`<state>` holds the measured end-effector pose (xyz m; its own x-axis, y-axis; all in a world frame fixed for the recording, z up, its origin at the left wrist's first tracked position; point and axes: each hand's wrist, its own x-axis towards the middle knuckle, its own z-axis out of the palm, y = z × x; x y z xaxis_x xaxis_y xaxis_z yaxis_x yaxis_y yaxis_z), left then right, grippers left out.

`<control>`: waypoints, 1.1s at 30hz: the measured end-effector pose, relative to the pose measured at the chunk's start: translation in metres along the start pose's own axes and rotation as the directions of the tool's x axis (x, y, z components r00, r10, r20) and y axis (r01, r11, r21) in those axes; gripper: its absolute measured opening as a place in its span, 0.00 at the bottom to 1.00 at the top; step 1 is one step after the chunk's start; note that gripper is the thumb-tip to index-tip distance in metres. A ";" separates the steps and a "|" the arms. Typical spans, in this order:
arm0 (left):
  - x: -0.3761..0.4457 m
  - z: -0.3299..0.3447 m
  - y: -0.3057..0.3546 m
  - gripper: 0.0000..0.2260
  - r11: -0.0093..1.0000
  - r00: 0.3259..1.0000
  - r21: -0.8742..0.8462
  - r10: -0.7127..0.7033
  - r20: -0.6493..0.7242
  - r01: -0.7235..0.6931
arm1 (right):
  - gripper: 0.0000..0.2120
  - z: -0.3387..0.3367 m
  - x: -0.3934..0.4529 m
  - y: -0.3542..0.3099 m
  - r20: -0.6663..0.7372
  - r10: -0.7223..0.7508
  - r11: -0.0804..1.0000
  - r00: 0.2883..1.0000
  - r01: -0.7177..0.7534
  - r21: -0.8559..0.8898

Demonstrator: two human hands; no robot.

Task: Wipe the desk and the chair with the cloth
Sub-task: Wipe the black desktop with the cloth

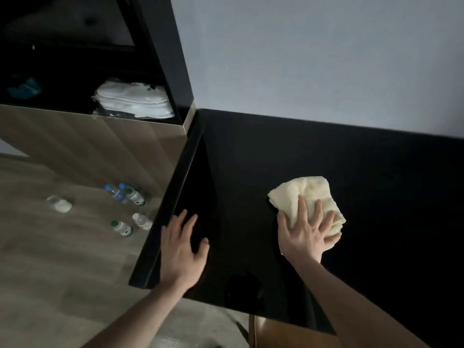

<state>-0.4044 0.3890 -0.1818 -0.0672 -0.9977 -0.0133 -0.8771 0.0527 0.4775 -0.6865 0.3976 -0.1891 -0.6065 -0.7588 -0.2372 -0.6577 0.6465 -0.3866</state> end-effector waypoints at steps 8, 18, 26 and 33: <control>0.026 -0.024 -0.067 0.35 0.993 0.990 0.079 -0.096 0.101 0.088 | 0.34 0.046 -0.032 -0.108 0.088 -0.079 0.996 0.993 0.082 -0.031; 0.030 -0.016 -0.074 0.36 0.996 0.994 0.056 -0.078 0.082 0.073 | 0.29 0.087 -0.029 -0.183 0.149 -0.483 0.866 0.863 0.496 -0.063; 0.036 -0.021 -0.074 0.36 0.993 0.992 0.085 -0.094 0.089 0.086 | 0.28 0.108 0.023 -0.239 0.114 -0.473 0.871 0.874 0.483 -0.090; 0.034 -0.023 -0.078 0.36 0.994 0.991 0.065 -0.094 0.090 0.089 | 0.29 0.092 -0.005 -0.201 0.179 -0.565 0.811 0.806 0.582 -0.062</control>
<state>-0.3270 0.3502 -0.1992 -0.0267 -0.9902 -0.1372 -0.9087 -0.0332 0.4162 -0.5101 0.2642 -0.1924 -0.0371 -0.9905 -0.1324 -0.9139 0.0872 -0.3965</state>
